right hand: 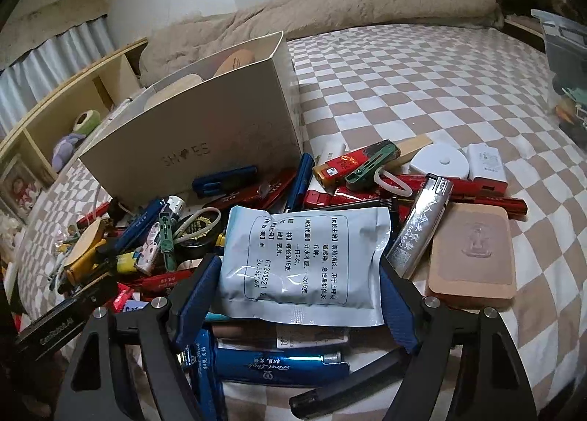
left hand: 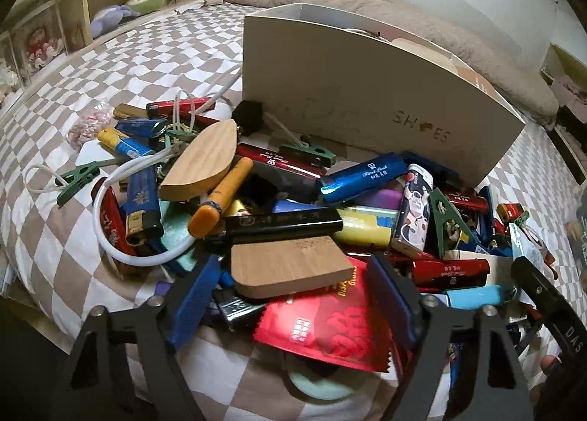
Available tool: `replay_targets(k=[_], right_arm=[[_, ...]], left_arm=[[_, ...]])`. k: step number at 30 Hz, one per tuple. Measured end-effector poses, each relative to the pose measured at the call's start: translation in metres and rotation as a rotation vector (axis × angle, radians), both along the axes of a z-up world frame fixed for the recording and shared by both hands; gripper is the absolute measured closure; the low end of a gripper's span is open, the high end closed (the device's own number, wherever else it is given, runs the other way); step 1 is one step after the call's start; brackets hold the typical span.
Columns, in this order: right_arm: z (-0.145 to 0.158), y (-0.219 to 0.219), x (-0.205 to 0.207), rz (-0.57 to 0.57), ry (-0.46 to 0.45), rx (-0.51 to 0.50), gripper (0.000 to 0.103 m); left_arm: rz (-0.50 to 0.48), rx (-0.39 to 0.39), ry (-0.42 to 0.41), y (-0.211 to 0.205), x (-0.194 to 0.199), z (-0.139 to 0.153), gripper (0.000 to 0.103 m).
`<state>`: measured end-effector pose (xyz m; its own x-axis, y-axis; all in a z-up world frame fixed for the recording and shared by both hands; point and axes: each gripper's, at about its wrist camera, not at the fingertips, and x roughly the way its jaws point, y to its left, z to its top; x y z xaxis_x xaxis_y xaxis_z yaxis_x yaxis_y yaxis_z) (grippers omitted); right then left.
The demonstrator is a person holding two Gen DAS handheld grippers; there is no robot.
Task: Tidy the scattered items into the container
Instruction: 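Grasp the flat wooden block with the left tool while the right tool grasps the white printed packet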
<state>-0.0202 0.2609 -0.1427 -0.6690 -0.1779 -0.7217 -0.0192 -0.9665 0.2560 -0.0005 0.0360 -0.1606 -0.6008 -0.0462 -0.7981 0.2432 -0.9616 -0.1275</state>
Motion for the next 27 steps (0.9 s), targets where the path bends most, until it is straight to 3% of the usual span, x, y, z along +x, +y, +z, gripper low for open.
replay_targets(k=[2,5,9,17,27], right_arm=[[0.0,0.0,0.0,0.001,0.001,-0.002,0.021],[0.001,0.0,0.001,0.006,0.003,0.0,0.021],[0.002,0.001,0.003,0.005,0.006,-0.002,0.021],[0.005,0.002,0.005,0.002,0.013,-0.007,0.021],[0.003,0.0,0.004,0.006,0.013,0.003,0.021]], left_arm=[[0.008,0.009,0.001,-0.005,0.0,0.001,0.035],[0.009,0.038,0.002,-0.011,0.0,0.002,0.042],[-0.026,0.049,0.002,-0.013,0.002,0.002,0.042],[-0.098,0.143,0.016,-0.025,0.006,-0.001,0.042],[-0.13,0.101,0.077,-0.021,0.019,0.003,0.042]])
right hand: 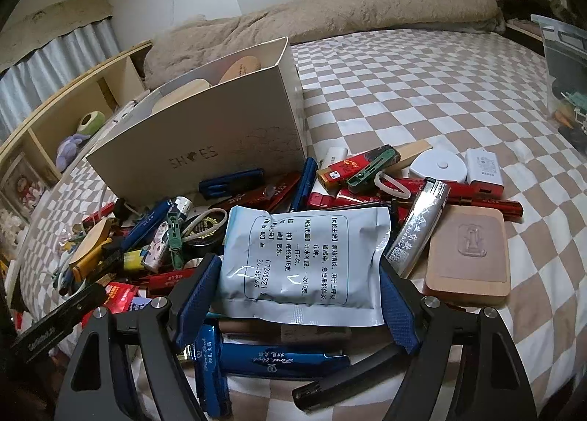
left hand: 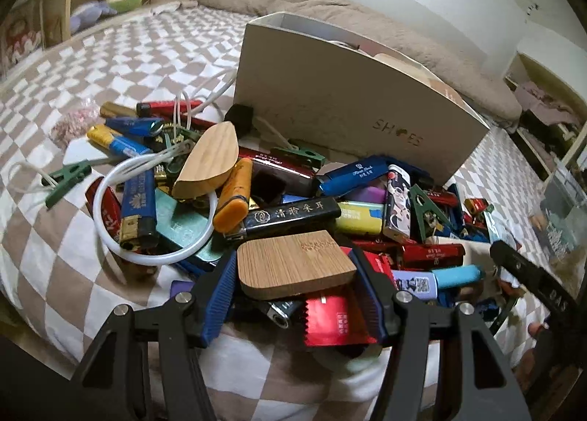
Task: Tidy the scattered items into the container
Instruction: 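Grasp the flat wooden block with the left tool while the right tool grasps the white printed packet, then drop the white packet into the shoe box with the right tool while the left tool carries the block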
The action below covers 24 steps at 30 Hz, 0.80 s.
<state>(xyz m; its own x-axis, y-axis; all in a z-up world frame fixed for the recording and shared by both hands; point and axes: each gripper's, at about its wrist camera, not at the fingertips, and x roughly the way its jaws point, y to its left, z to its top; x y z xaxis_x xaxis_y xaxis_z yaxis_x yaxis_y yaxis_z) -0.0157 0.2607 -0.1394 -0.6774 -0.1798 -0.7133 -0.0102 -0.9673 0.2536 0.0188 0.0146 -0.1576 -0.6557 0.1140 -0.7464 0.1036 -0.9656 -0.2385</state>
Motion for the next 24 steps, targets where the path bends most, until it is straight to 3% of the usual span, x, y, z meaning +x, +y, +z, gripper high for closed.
replay_targets(k=[11,18,24], right_arm=[[0.005,-0.004,0.004,0.026,0.032,-0.01,0.021],[0.012,-0.012,0.007,0.049,0.065,0.036,0.021],[0.019,-0.011,0.01,0.053,0.097,0.002,0.021]], left_arm=[[0.01,-0.002,0.105,-0.009,0.006,0.018,0.042],[0.013,0.021,0.189,-0.013,0.006,0.042,0.042],[-0.024,0.003,0.241,-0.012,0.0,0.062,0.042]])
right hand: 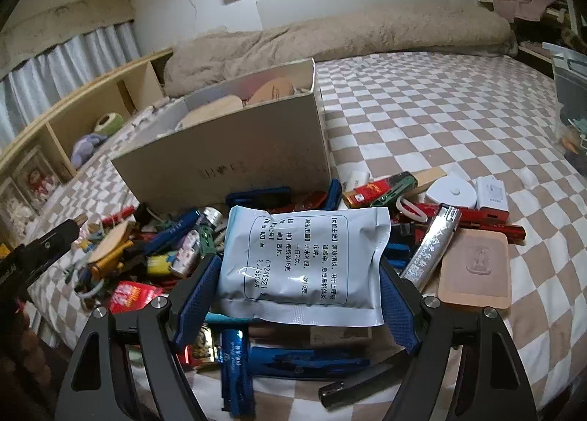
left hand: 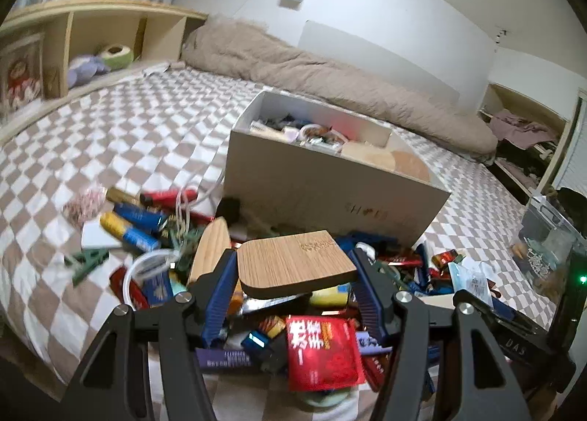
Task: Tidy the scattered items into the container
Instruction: 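Drop the white packet into the shoe box with the right tool while the left tool carries the block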
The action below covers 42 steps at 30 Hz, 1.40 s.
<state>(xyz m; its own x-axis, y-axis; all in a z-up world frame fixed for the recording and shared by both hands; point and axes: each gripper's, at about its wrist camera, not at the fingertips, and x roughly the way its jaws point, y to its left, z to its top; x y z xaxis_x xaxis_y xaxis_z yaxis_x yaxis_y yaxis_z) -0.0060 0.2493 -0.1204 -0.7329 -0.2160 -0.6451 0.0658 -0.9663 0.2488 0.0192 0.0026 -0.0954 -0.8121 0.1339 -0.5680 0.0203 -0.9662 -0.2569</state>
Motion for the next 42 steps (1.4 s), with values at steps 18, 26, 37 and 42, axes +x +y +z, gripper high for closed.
replay_targets(k=[18,26,37,42], right_arm=[[0.06,0.004,0.0,0.01,0.129,-0.027,0.021],[0.085,0.005,-0.015,0.02,0.164,-0.011,0.021],[0.114,-0.018,-0.051,0.066,0.172,-0.021,0.021],[0.119,-0.031,-0.074,0.088,0.129,-0.015,0.021]], left_arm=[[-0.069,-0.02,0.164,-0.008,-0.047,0.073,0.042],[-0.085,-0.001,0.202,-0.014,-0.074,0.101,0.042],[-0.121,0.036,0.189,-0.024,-0.118,0.103,0.042],[-0.135,0.046,0.138,-0.029,-0.14,0.084,0.042]])
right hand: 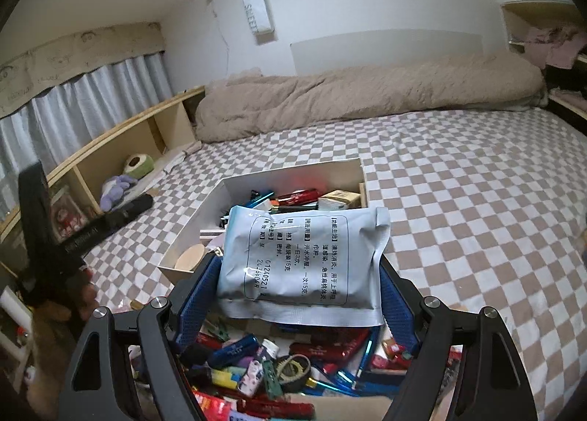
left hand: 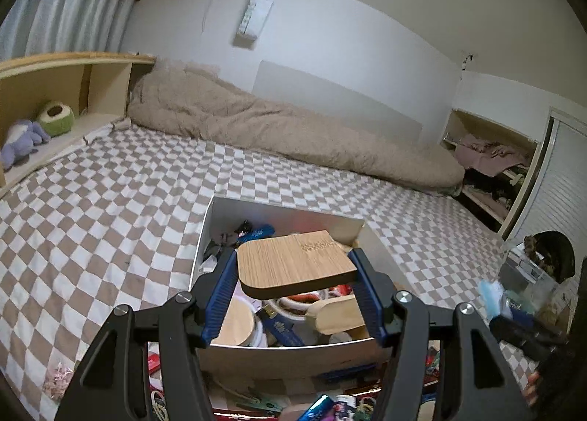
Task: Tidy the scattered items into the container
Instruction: 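Drop the white packet into the shoe box with the right tool while the left tool carries the block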
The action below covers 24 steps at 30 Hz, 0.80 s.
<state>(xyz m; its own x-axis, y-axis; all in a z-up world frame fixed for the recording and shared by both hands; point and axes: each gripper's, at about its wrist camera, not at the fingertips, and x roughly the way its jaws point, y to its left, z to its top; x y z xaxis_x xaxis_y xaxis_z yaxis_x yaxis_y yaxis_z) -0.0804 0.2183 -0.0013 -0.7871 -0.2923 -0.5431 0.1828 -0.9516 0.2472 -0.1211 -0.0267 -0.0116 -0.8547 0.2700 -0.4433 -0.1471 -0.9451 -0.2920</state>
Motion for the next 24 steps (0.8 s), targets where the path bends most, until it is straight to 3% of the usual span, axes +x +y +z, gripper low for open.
replay_targets(k=[7,13,18,24], right_arm=[[0.008,-0.017,-0.033,0.009,-0.033,-0.004,0.021],[0.006,-0.024,-0.078,-0.006,-0.121,-0.044,0.021],[-0.008,-0.023,-0.12,-0.032,-0.236,-0.099,0.021],[-0.03,-0.03,-0.16,-0.091,-0.317,-0.067,0.021]], left_arm=[[-0.029,0.03,-0.065,-0.007,-0.018,-0.024,0.042],[-0.026,0.028,-0.068,-0.016,-0.025,-0.033,0.042],[-0.019,0.027,-0.084,-0.023,-0.033,-0.044,0.042],[-0.032,0.044,-0.116,-0.026,-0.04,-0.055,0.042]])
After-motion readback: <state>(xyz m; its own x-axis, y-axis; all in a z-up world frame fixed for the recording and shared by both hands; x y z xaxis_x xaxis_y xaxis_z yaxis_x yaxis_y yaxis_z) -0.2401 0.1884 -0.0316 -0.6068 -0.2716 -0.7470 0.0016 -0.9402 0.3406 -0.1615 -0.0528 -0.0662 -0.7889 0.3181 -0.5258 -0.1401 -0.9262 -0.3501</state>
